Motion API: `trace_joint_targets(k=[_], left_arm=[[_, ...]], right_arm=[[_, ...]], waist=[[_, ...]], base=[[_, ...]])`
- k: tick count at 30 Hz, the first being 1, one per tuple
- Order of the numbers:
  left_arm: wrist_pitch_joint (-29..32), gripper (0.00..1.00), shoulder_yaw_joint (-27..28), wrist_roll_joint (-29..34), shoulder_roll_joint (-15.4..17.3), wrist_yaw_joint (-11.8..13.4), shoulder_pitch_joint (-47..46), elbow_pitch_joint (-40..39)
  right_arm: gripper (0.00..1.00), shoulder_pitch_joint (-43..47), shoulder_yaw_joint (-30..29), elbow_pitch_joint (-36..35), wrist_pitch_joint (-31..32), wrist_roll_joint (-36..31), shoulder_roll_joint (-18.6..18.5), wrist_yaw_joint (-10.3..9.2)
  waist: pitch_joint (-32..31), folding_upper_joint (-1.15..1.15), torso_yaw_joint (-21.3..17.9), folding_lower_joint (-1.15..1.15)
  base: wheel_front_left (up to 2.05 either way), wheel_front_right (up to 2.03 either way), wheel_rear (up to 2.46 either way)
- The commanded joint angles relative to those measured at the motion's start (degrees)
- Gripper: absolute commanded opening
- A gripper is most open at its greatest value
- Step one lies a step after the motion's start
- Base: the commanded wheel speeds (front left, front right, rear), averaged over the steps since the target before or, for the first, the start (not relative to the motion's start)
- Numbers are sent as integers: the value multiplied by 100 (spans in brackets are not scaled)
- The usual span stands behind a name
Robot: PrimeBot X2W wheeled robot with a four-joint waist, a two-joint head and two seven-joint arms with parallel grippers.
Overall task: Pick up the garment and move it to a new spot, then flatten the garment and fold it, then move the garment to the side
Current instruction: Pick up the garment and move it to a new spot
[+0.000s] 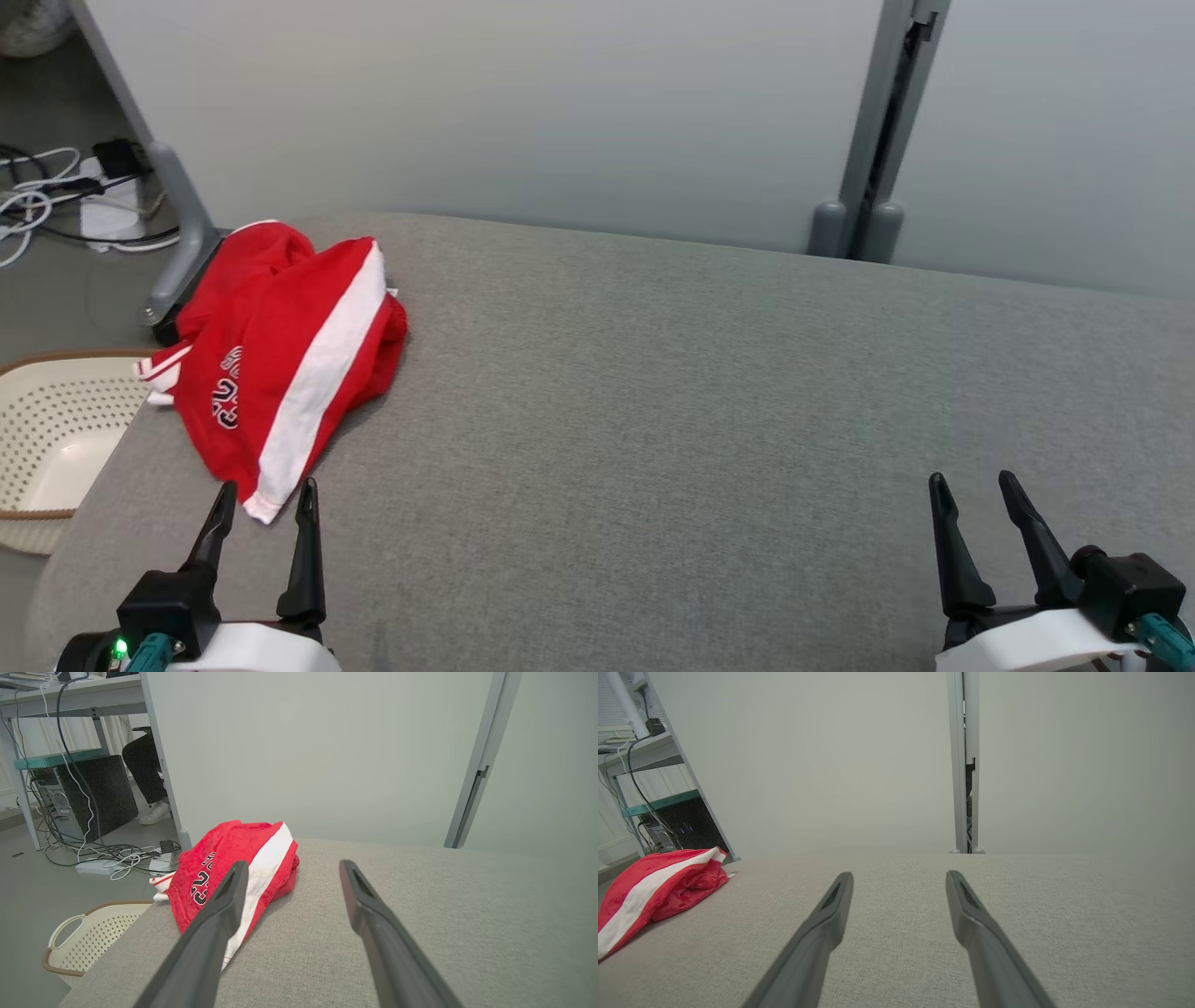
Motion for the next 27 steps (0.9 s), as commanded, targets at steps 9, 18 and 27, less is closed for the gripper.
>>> trace_joint_targets(k=[9, 18, 27], left_arm=[[-119, 100, 109, -82, 93, 129, 3, 66], [-165, 100, 113, -105, 136, 185, -10, 106], [-312, 100, 288, -230, 110, 332, 181, -15]], right_arm=[[100, 35, 76, -4, -30, 11, -39, 12], [100, 48, 112, 3, -30, 28, -41, 12], [100, -186, 322, 97, -30, -62, -43, 12]], waist=[[43, 0, 951, 0], [42, 0, 1550, 0], [176, 0, 1668, 0]], base=[[0, 0, 0], [0, 0, 0], [0, 0, 0]])
